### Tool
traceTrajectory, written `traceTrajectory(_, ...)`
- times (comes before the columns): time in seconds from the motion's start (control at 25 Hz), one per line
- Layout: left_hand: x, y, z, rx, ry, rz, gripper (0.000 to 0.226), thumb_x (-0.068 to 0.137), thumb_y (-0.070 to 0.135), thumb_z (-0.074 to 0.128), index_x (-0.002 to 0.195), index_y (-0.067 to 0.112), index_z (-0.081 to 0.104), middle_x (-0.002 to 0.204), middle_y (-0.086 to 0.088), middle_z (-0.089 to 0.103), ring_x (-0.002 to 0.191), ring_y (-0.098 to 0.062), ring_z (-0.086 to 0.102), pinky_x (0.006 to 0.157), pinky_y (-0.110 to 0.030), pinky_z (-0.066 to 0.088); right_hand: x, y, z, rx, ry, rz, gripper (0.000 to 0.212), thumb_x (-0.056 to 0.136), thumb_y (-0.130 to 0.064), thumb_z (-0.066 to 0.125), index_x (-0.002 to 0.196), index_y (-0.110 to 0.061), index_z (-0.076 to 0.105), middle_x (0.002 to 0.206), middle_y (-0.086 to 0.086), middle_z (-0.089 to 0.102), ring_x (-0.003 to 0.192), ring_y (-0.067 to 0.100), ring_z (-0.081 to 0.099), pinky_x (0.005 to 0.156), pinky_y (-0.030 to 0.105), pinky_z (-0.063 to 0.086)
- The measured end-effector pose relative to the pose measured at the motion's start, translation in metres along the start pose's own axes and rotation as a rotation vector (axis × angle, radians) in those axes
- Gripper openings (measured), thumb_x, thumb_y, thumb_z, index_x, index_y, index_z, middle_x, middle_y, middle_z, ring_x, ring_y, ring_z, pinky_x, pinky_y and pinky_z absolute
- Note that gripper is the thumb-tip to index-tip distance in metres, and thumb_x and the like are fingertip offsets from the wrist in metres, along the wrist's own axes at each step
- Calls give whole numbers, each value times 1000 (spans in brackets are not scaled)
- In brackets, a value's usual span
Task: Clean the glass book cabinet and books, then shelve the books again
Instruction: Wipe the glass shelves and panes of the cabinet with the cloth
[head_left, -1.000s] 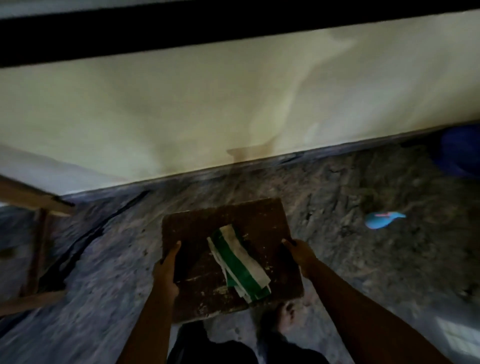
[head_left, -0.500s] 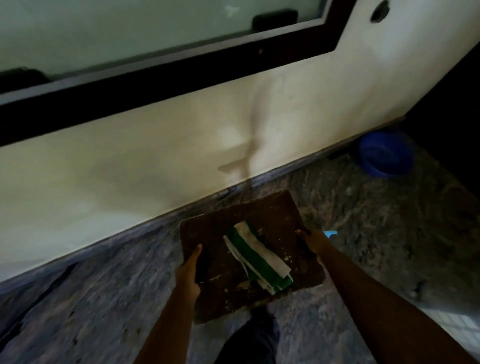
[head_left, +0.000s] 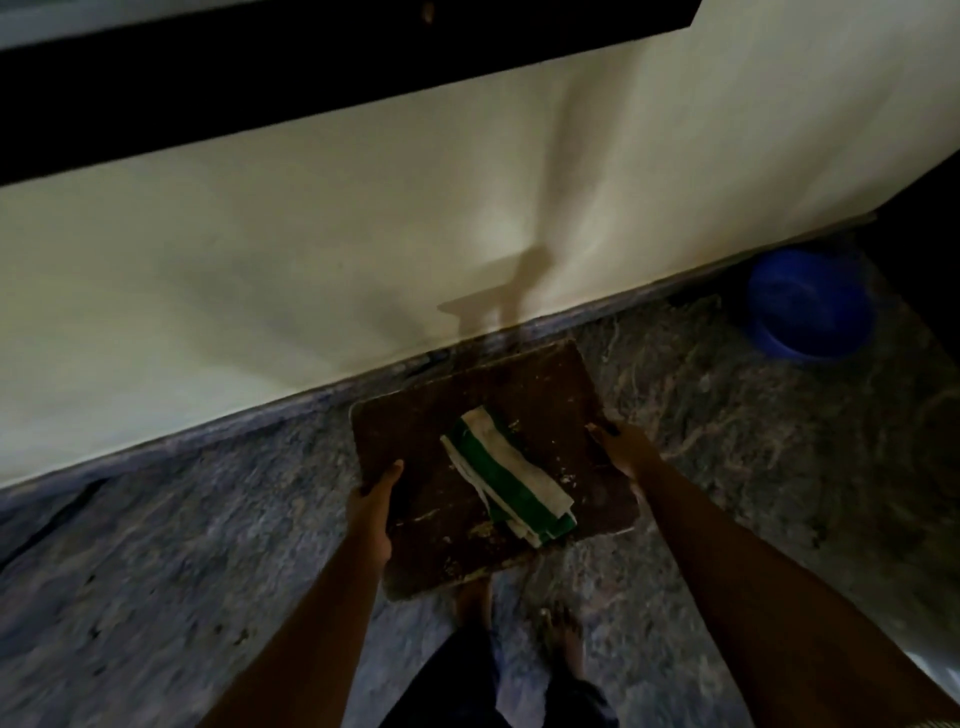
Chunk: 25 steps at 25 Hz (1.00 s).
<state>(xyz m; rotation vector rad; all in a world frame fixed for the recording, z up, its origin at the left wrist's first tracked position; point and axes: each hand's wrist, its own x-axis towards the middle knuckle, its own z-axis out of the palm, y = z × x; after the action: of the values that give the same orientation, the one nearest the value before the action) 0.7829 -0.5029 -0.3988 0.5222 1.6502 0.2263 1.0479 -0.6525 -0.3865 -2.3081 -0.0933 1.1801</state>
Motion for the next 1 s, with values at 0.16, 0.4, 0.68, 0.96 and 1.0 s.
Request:
traceTrajectory(0.16, 22, -19, 3, -9, 14, -3, 98, 39, 50, 88, 123, 12, 58, 118, -18, 62, 101, -38, 61, 92, -53, 48, 18, 6, -1, -44, -63, 21, 41, 97, -29, 47, 129, -3, 51, 125, 18, 55, 112, 33, 54, 81, 33, 43)
traceTrajectory(0.4, 45, -39, 6, 38, 31, -16, 110, 29, 54, 89, 127, 19, 54, 120, -16, 61, 103, -38, 61, 91, -56, 48, 30, 19, 0, -107, -11, 6, 45, 95, -38, 48, 124, -5, 55, 125, 19, 55, 112, 36, 52, 99, 47, 41)
traceTrajectory(0.68, -78, -22, 17, 116, 95, 44, 41, 96, 23, 50, 132, 4, 45, 129, -20, 51, 118, -35, 50, 83, -36, 41, -38, 7, -21, -277, -99, -79, 47, 100, -28, 38, 141, -6, 35, 146, 16, 35, 132, 30, 35, 106, 33, 27)
traceTrajectory(0.96, -247, -2, -25, 427, 25, 722, 38, 95, 14, 53, 132, 18, 47, 133, -1, 47, 119, -15, 47, 95, -19, 34, -191, -73, -63, -1, -310, -527, 30, 96, -12, 47, 125, -7, 54, 131, 12, 54, 117, 24, 51, 100, 35, 42)
traceTrajectory(1.0, -263, 15, -35, 557, 77, 893, 39, 95, 18, 54, 133, 16, 47, 132, 0, 47, 121, -12, 44, 95, -16, 31, -207, -94, -68, 80, -350, -586, 29, 96, -11, 47, 123, -8, 55, 128, 11, 55, 116, 22, 52, 98, 34, 42)
